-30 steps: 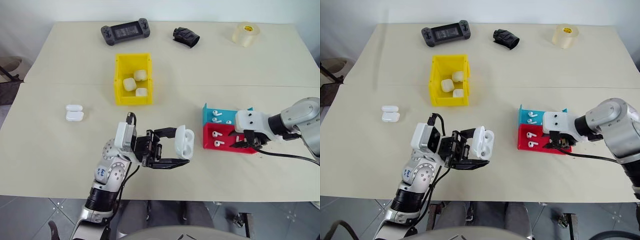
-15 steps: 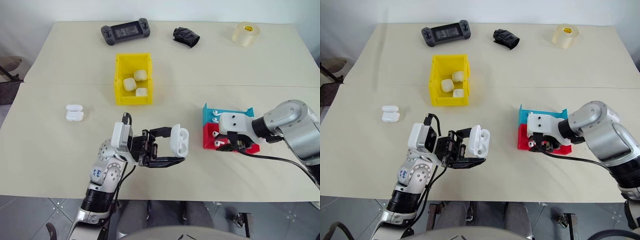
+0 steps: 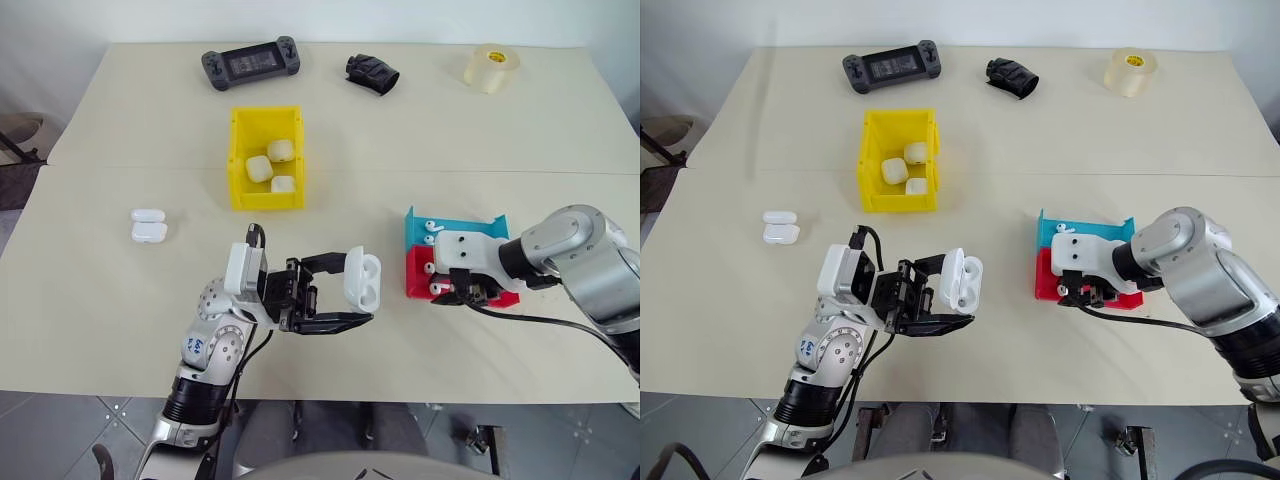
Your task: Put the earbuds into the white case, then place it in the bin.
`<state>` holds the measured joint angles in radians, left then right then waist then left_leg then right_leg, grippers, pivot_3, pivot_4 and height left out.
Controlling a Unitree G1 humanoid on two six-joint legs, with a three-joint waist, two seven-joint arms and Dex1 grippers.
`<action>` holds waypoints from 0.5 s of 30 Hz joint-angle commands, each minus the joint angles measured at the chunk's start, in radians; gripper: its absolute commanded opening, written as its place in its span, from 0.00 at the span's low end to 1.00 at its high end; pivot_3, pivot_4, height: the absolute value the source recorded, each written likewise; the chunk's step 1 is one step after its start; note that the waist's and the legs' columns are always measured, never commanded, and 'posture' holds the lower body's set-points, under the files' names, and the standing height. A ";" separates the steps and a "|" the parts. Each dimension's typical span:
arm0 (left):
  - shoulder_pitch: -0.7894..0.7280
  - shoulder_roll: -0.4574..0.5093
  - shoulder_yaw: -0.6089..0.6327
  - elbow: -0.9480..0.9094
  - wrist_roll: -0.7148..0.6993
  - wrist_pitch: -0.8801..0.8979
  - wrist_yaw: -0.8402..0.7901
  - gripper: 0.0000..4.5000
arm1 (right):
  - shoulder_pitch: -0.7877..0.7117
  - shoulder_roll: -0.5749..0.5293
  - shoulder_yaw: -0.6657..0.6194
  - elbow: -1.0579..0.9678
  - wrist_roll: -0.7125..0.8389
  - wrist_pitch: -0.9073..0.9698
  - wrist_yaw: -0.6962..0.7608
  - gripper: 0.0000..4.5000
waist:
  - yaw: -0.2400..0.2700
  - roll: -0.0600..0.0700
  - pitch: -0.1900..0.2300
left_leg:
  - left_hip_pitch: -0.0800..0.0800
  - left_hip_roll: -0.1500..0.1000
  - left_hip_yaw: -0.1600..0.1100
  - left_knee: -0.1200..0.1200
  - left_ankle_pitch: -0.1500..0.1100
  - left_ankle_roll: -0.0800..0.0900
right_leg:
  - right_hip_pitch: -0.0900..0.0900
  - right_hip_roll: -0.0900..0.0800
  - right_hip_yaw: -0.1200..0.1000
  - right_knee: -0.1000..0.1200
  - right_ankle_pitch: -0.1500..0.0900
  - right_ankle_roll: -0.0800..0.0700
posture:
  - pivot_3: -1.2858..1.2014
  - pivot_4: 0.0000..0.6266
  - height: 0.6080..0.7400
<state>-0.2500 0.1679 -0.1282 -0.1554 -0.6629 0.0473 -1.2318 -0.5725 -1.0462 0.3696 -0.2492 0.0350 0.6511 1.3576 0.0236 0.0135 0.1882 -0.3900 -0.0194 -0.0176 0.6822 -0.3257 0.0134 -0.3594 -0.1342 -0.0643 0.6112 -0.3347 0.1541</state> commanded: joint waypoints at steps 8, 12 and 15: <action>-0.009 -0.004 -0.004 -0.056 -0.021 0.003 0.015 0.62 | 0.004 0.003 -0.008 0.000 -0.005 -0.030 -0.001 0.22 | 0.000 0.000 0.000 | 0.000 0.000 0.000 0.000 0.000 0.000 | 0.000 0.000 0.000 0.000 0.000 0.000 | 0.52 0.24 1.00; -0.010 -0.001 -0.003 -0.057 -0.021 0.008 0.015 0.62 | 0.013 0.001 -0.015 0.002 -0.002 -0.033 -0.004 0.01 | 0.000 0.000 0.000 | 0.000 0.000 0.000 0.000 0.000 0.000 | 0.000 0.000 0.000 0.000 0.000 0.000 | 0.52 0.24 1.00; -0.010 0.003 0.001 -0.055 -0.023 0.010 0.011 0.62 | 0.016 0.000 -0.046 -0.012 0.017 -0.025 -0.015 0.01 | 0.000 0.000 0.000 | 0.000 0.000 0.000 0.000 0.000 0.000 | 0.000 0.000 0.000 0.000 0.000 0.000 | 0.52 0.24 1.00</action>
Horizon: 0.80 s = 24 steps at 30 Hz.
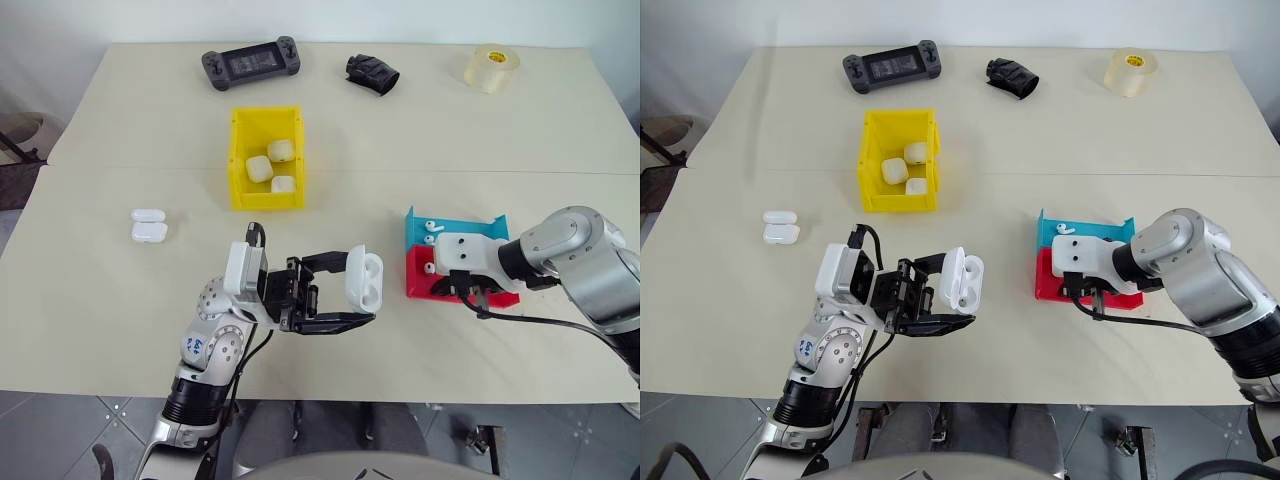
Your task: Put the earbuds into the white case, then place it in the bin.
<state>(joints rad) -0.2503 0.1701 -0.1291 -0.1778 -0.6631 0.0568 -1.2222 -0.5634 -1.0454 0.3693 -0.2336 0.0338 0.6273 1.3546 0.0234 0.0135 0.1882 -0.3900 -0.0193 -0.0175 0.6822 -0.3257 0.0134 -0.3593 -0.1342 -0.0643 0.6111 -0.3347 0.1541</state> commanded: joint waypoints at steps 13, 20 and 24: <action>-0.028 0.008 0.008 0.001 -0.024 0.006 -0.024 0.62 | 0.094 -0.039 -0.224 -0.120 0.209 0.110 -0.015 0.09 | 0.000 0.000 0.000 | 0.000 0.000 0.000 0.000 0.000 0.000 | 0.000 0.000 0.000 0.000 0.000 0.000 | 0.52 0.24 1.00; -0.021 0.012 0.009 -0.005 -0.024 0.005 -0.021 0.62 | 0.127 -0.118 -0.253 -0.057 0.197 -0.068 0.028 0.58 | 0.002 0.000 0.000 | 0.000 -0.001 0.000 0.000 0.000 0.000 | 0.000 0.000 0.000 0.000 0.000 0.000 | 0.52 0.24 1.00; -0.020 0.013 0.011 -0.002 -0.023 0.001 -0.021 0.62 | 0.127 -0.138 -0.241 0.034 0.142 -0.282 0.060 0.66 | -0.001 0.000 0.000 | 0.000 -0.001 0.001 0.000 0.000 0.000 | 0.000 0.000 0.000 0.000 0.000 0.000 | 0.52 0.24 1.00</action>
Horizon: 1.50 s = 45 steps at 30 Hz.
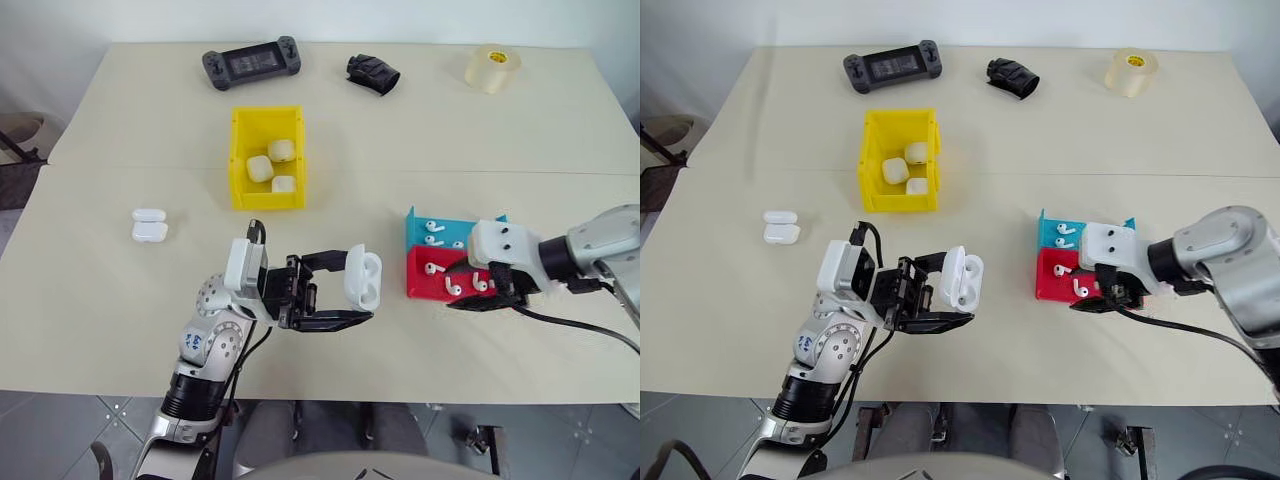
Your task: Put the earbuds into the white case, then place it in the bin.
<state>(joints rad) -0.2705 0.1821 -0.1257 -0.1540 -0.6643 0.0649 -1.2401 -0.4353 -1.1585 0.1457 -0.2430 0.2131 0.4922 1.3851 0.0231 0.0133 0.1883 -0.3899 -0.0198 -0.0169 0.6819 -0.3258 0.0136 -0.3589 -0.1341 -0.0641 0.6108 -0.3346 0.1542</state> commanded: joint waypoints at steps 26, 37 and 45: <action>0.007 -0.007 0.007 -0.030 -0.016 -0.019 0.007 0.62 | -0.220 0.157 0.209 0.070 -0.138 0.179 -0.056 0.66 | 0.000 0.000 0.000 | -0.001 0.000 -0.001 0.000 0.000 0.000 | -0.001 0.000 -0.001 0.000 0.000 0.000 | 0.52 0.24 1.00; 0.003 -0.006 0.007 -0.030 -0.016 -0.018 0.010 0.62 | -0.217 0.151 0.221 0.094 -0.171 0.161 -0.057 0.66 | 0.000 0.000 0.000 | -0.001 0.000 -0.001 0.000 0.000 0.000 | -0.001 0.000 -0.001 0.000 0.000 0.000 | 0.52 0.24 1.00; 0.001 -0.008 0.008 -0.028 -0.013 -0.022 0.014 0.62 | -0.197 0.130 0.199 0.099 -0.174 0.166 -0.057 0.66 | 0.001 0.000 0.000 | -0.001 0.000 -0.001 0.000 0.000 0.000 | -0.001 0.000 -0.001 0.000 0.000 0.000 | 0.52 0.24 1.00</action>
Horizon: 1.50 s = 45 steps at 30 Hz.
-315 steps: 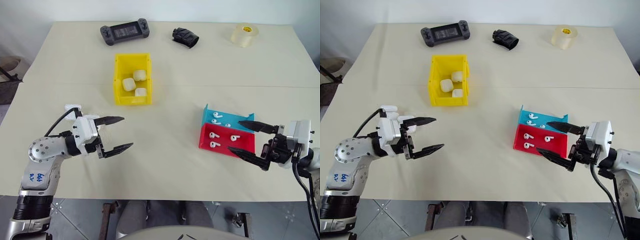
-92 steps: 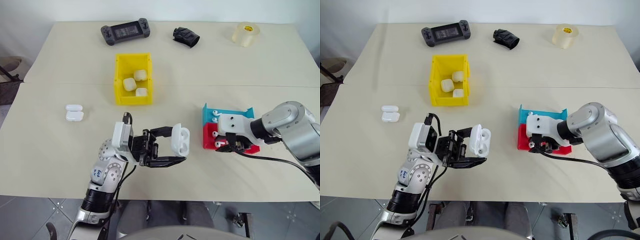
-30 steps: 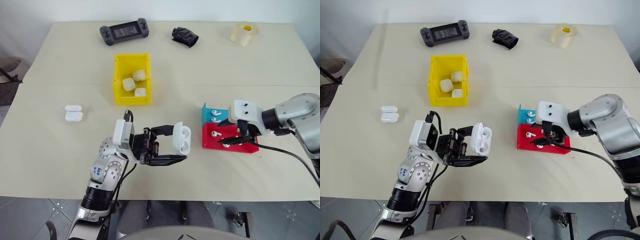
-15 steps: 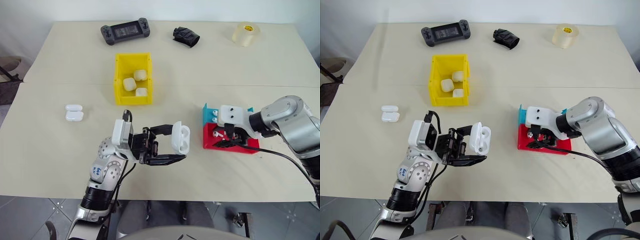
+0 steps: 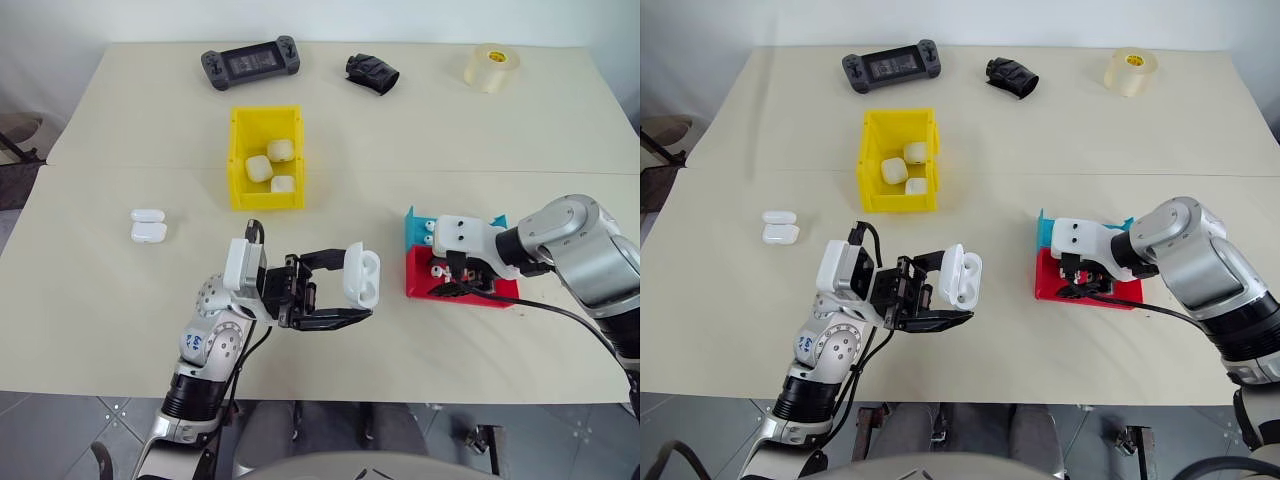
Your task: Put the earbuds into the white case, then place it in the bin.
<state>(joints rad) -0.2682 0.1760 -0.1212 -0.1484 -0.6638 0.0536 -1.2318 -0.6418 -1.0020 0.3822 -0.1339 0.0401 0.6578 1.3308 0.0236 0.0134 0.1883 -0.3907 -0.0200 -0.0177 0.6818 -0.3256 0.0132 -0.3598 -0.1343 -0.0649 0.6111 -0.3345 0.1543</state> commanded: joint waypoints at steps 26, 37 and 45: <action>-0.003 0.000 0.001 -0.044 -0.017 -0.004 0.014 0.62 | 0.032 -0.015 -0.035 -0.007 -0.006 0.020 -0.037 0.10 | 0.000 0.000 0.000 | 0.000 0.000 0.000 0.000 0.000 0.000 | 0.000 0.000 0.000 0.000 0.000 0.000 | 0.52 0.24 1.00; -0.003 0.004 0.001 -0.045 -0.022 0.000 0.006 0.62 | 0.042 0.006 -0.118 -0.049 0.069 0.036 -0.045 0.10 | 0.000 0.000 0.000 | 0.000 0.000 0.000 0.000 0.000 0.000 | 0.000 0.000 0.000 0.000 0.000 0.000 | 0.52 0.24 1.00; -0.017 0.018 0.018 -0.009 -0.042 0.013 -0.027 0.62 | 0.215 0.007 -0.471 -0.232 0.317 -0.043 -0.040 0.10 | 0.007 -0.001 0.001 | 0.000 0.000 -0.001 0.000 0.000 0.000 | 0.001 0.000 -0.001 0.000 0.000 0.000 | 0.52 0.24 1.00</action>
<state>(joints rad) -0.2723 0.1987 -0.1100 -0.1452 -0.6767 0.0661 -1.2501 -0.4414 -0.9936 0.0066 -0.3071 0.2849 0.6169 1.2933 0.0303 0.0126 0.1888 -0.3907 -0.0200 -0.0187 0.6818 -0.3257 0.0134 -0.3583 -0.1349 -0.0654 0.6106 -0.3341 0.1551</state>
